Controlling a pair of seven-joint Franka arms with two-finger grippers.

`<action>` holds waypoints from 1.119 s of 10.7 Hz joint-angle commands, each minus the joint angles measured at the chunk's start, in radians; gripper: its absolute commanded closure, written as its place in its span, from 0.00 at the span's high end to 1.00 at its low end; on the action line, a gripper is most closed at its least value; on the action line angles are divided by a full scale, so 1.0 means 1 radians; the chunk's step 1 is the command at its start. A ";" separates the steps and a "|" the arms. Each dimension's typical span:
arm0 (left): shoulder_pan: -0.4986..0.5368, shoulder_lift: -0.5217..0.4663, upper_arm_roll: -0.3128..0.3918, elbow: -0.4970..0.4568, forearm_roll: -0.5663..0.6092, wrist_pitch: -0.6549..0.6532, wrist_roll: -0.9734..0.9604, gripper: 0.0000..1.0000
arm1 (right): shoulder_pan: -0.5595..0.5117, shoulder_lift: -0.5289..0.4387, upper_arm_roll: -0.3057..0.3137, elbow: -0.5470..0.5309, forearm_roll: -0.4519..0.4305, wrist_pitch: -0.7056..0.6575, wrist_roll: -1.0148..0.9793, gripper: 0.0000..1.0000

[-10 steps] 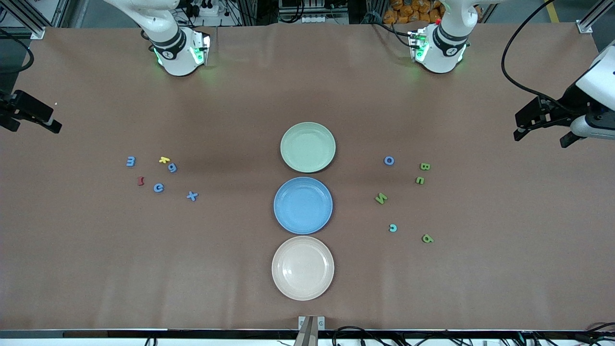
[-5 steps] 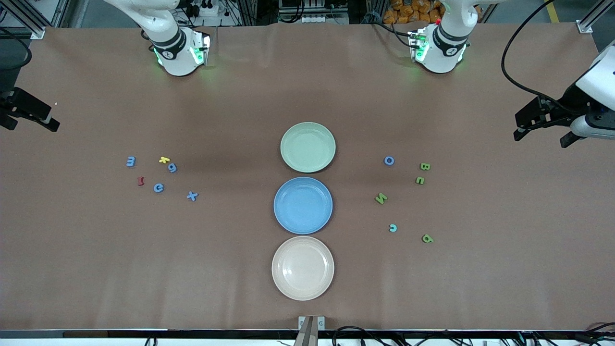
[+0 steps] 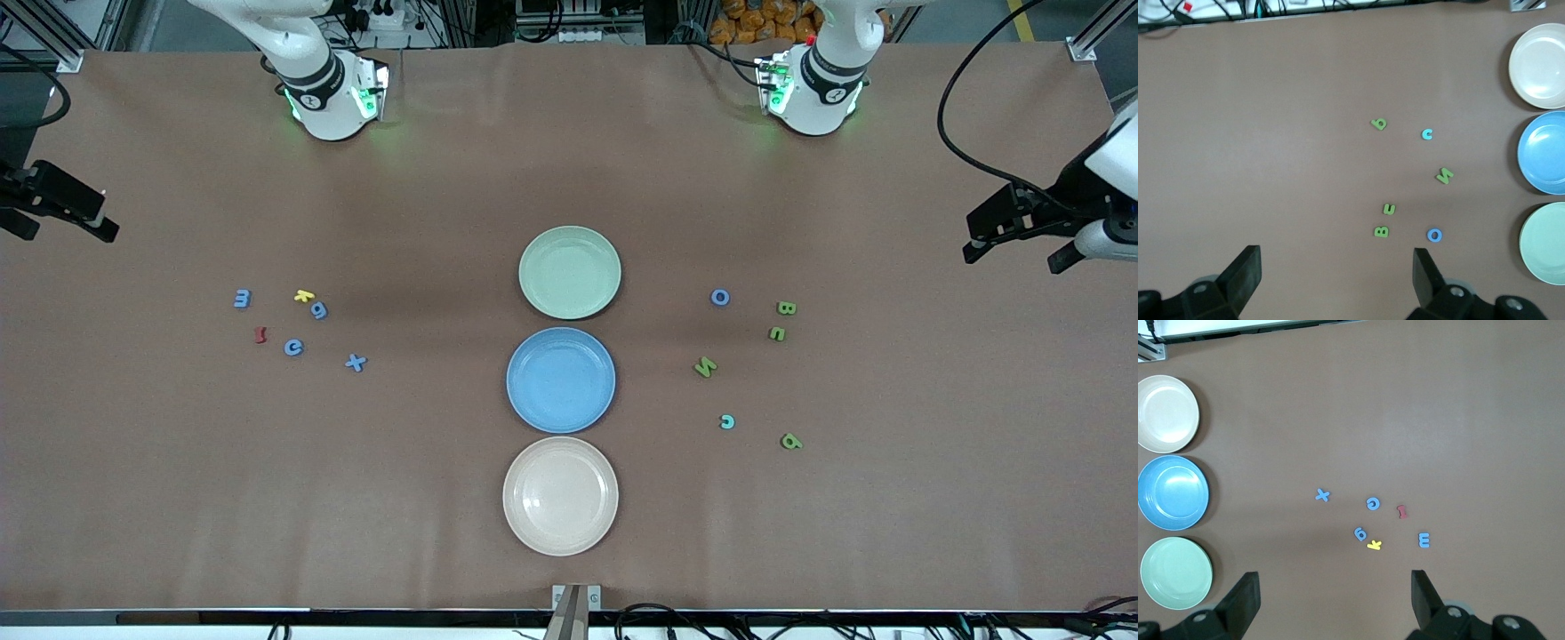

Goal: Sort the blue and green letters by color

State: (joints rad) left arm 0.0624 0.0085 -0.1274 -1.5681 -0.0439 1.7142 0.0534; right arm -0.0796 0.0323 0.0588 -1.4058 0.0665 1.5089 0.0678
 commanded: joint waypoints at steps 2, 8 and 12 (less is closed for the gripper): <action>0.011 0.149 -0.003 0.008 -0.013 0.014 -0.026 1.00 | 0.011 -0.046 -0.022 -0.068 -0.020 -0.001 -0.059 1.00; -0.053 0.295 -0.014 -0.036 -0.013 0.175 -0.121 1.00 | 0.017 -0.075 -0.019 -0.390 -0.019 0.244 -0.060 1.00; -0.061 0.369 -0.012 -0.038 0.027 0.295 -0.289 1.00 | 0.003 -0.060 0.019 -0.657 -0.019 0.555 -0.062 1.00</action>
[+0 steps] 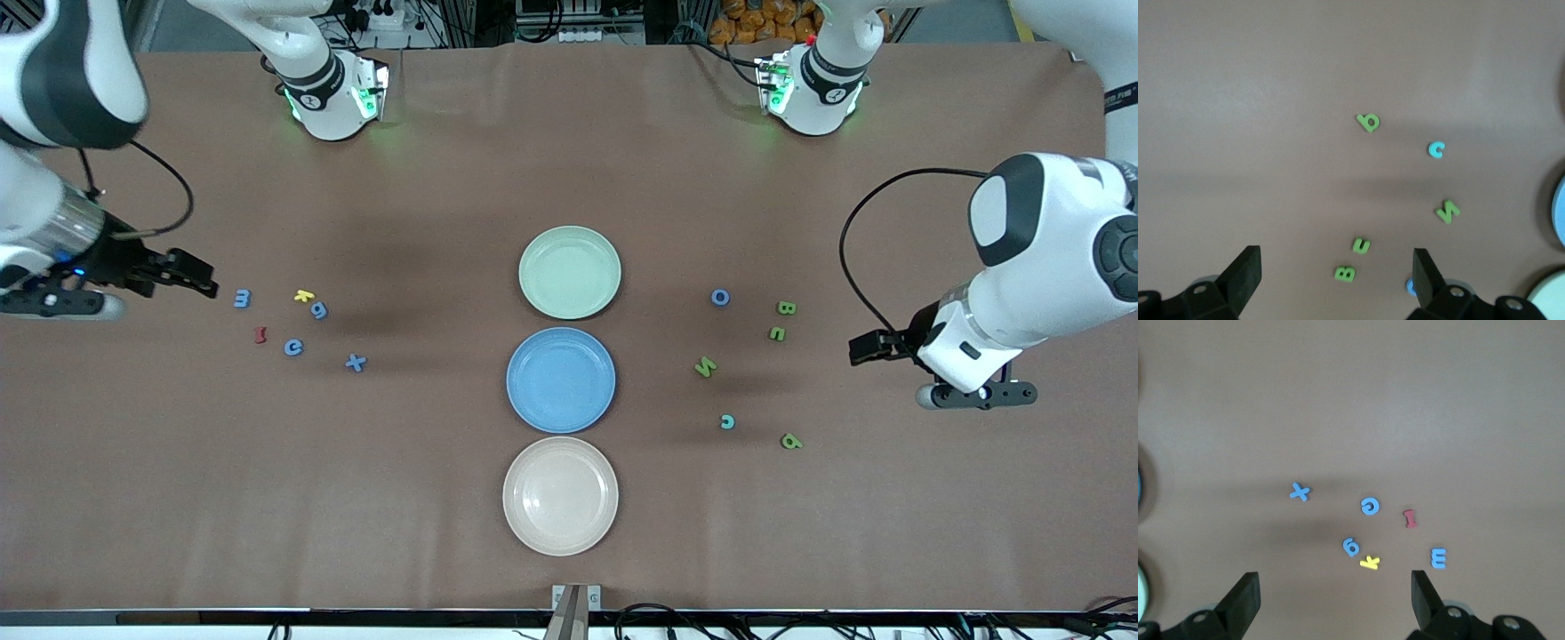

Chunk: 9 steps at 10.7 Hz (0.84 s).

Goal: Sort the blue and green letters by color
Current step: 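Reach the right gripper to the blue G while the left gripper reaches the green b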

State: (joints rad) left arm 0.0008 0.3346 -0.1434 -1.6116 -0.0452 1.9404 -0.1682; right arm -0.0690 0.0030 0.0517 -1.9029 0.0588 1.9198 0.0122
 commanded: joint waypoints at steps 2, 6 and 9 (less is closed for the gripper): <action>-0.001 0.101 0.007 0.022 0.086 0.094 -0.156 1.00 | -0.025 0.011 0.054 -0.264 -0.013 0.305 -0.006 1.00; -0.031 0.243 0.008 0.093 0.154 0.163 -0.380 1.00 | -0.066 0.159 0.056 -0.381 -0.014 0.600 -0.141 0.94; -0.074 0.378 0.024 0.214 0.157 0.164 -0.586 1.00 | -0.081 0.287 0.056 -0.380 -0.045 0.723 -0.153 0.86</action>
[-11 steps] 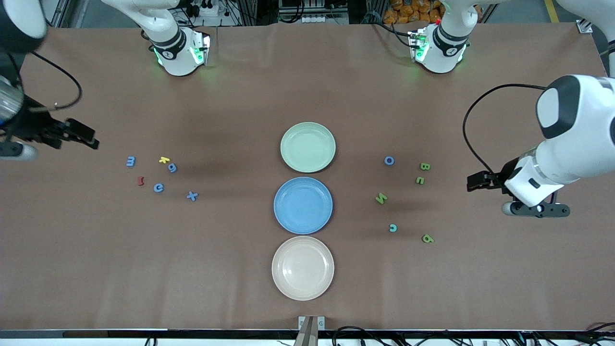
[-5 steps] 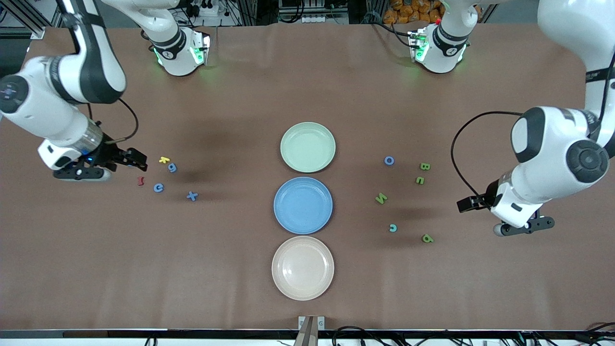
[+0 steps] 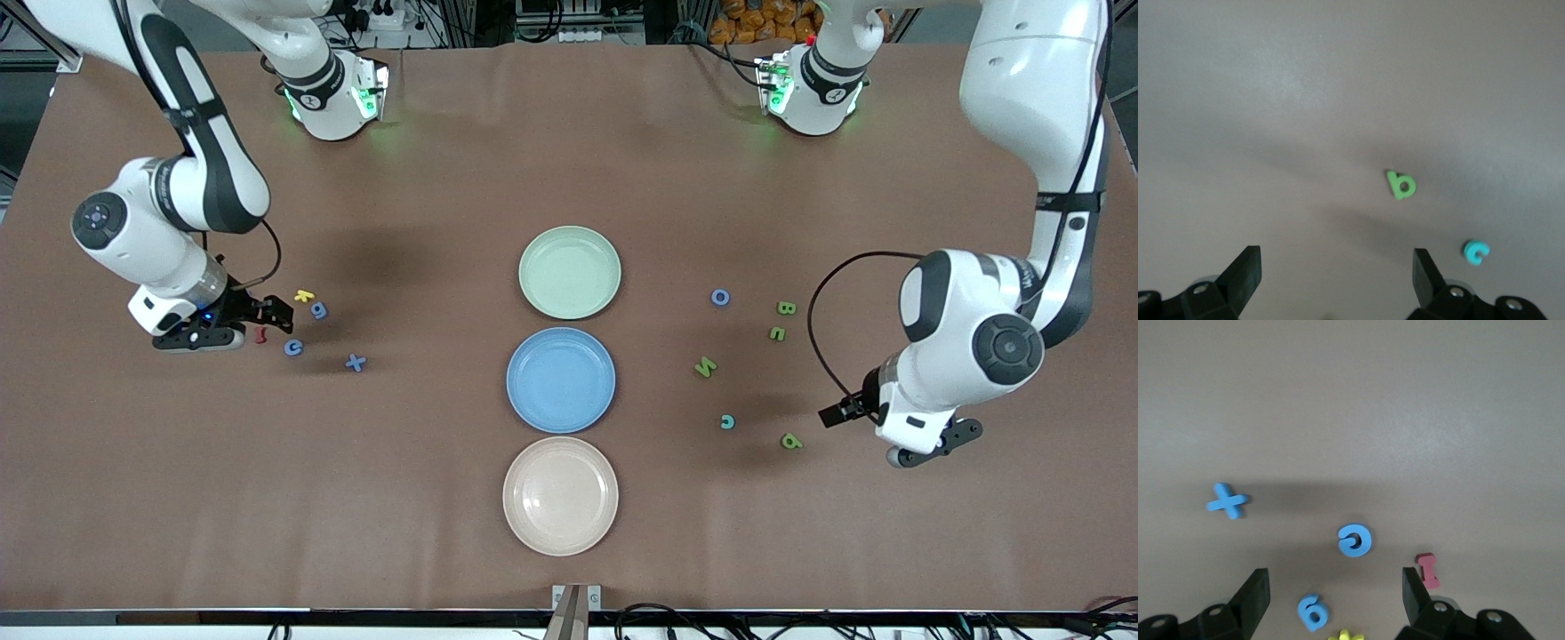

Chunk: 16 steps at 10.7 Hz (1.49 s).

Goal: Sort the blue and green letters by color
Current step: 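Reach the right gripper to the blue G while the left gripper reaches the green b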

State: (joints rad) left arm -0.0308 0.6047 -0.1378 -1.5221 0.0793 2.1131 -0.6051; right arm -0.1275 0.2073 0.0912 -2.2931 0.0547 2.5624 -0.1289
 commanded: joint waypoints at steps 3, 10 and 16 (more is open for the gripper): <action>-0.086 0.157 0.050 0.138 0.031 0.043 -0.267 1.00 | -0.029 0.151 0.016 0.017 -0.061 0.154 -0.012 0.76; -0.101 0.250 0.049 0.138 0.030 0.165 -0.495 1.00 | -0.029 0.210 0.007 0.020 -0.076 0.216 -0.012 0.66; -0.113 0.277 0.052 0.135 0.034 0.165 -0.513 1.00 | -0.027 0.222 -0.001 0.018 -0.075 0.219 -0.009 0.47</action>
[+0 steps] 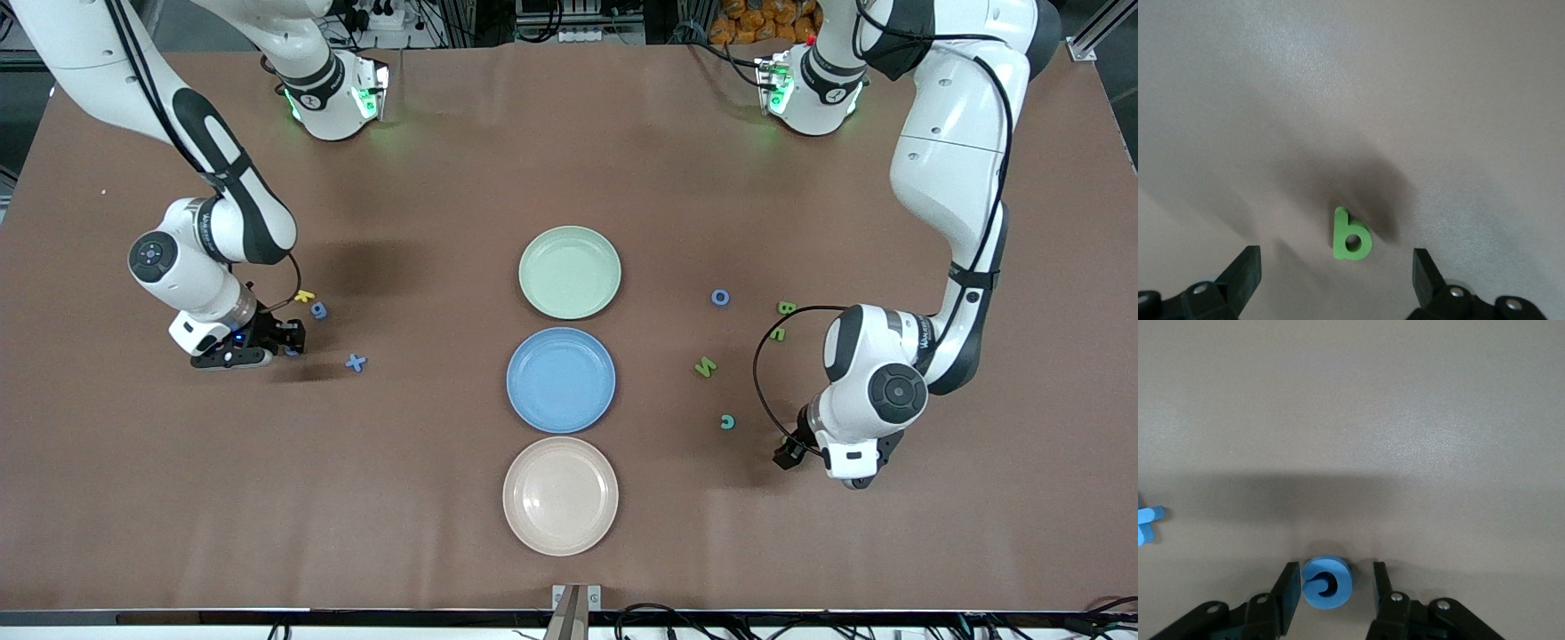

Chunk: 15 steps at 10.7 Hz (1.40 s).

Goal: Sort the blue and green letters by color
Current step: 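Carry the G to the blue plate while the left gripper lifts the b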

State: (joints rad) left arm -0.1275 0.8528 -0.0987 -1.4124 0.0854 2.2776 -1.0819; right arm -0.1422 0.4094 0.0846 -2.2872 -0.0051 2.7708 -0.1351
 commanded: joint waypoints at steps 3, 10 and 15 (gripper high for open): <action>-0.018 0.046 0.017 0.026 0.028 0.026 -0.042 1.00 | -0.010 0.032 0.006 0.012 -0.015 0.020 0.008 0.46; -0.057 0.061 0.070 0.026 0.028 0.072 -0.042 0.28 | 0.082 -0.029 0.021 0.185 -0.001 -0.201 0.226 0.00; -0.067 0.034 0.066 0.023 0.031 0.072 -0.039 0.00 | 0.271 0.054 0.133 0.405 -0.001 -0.263 0.830 0.00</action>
State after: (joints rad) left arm -0.1735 0.8915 -0.0439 -1.3892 0.0855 2.3384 -1.0860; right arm 0.0553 0.3976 0.1913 -1.9794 -0.0029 2.5182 0.4681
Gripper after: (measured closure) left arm 0.670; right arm 0.656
